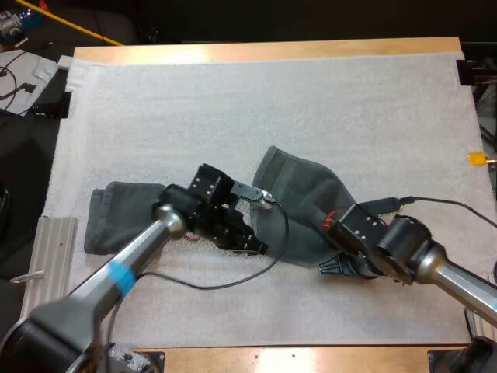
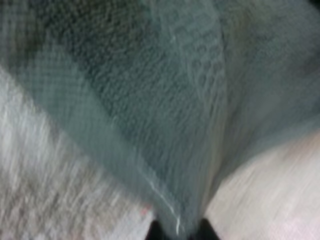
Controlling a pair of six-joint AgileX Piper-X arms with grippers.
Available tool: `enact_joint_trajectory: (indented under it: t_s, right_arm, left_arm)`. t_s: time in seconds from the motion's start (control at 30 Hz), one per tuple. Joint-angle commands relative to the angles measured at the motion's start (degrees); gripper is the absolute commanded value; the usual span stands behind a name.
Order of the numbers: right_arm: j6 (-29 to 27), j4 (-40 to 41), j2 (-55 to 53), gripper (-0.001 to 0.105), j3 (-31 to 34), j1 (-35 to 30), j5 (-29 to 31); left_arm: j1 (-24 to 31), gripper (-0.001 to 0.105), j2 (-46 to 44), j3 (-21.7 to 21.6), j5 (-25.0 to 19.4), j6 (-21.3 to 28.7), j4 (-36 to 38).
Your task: Pick towel from pile, fold and stack
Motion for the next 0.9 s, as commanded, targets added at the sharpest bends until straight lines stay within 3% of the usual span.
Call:
enact_joint_trajectory:
  t_s: [0.0, 0.4, 0.57, 0.87]
  right_arm:
    - [-0.22, -0.63, -3.33, 0.000, -1.73, 0.06, 1.50]
    - [0.99, 3.05, -14.15, 0.000, -10.67, 0.39, 1.59]
    - [1.71, 4.92, -16.41, 0.000, -14.43, 0.40, 0.73]
    - [1.85, 8.82, -19.19, 0.000, -16.97, 3.56, -0.27]
  left_arm:
    - [-0.23, 0.000, -7.41, -0.94, -0.73, 1.16, 2.81]
    - [-0.16, 0.000, -27.62, -8.27, -2.97, 2.20, 18.54]
    - [-0.07, 0.000, -32.56, -12.53, -2.95, 1.04, 23.58]
    - [-1.60, 0.000, -37.30, -14.59, -0.64, -2.00, 29.16]
